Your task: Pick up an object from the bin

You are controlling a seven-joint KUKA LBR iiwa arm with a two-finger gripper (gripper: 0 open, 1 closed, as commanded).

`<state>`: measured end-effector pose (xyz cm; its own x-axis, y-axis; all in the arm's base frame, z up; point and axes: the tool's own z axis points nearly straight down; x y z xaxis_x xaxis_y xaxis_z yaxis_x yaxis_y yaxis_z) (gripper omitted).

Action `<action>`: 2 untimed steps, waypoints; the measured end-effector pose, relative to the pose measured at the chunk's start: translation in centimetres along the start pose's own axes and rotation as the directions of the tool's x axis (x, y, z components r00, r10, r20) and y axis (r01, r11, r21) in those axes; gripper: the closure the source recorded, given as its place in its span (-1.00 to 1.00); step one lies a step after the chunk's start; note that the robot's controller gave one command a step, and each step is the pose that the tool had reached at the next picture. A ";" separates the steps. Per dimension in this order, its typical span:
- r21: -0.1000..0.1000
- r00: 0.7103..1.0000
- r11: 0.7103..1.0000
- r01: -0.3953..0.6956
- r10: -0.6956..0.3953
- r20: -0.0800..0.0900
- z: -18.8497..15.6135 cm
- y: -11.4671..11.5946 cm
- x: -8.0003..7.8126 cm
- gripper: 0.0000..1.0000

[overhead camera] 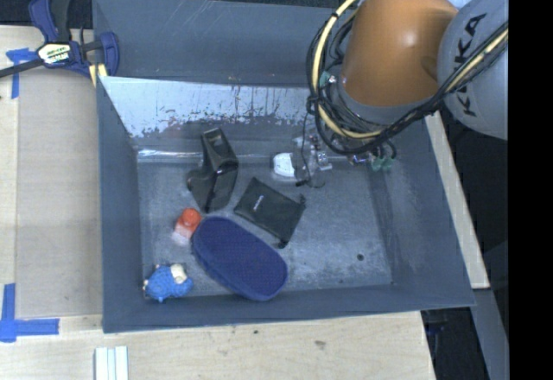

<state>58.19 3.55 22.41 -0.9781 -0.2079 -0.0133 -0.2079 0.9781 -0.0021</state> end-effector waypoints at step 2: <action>-0.005 0.993 0.993 0.114 -0.114 -0.013 6.5 -0.4 0.8 1.00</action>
Offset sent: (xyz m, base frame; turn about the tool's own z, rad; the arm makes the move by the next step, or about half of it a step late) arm 0.0227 -0.0233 -0.0380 -0.0943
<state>57.55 3.02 15.91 -0.9481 -0.3180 0.0003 -0.3180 0.9481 0.0015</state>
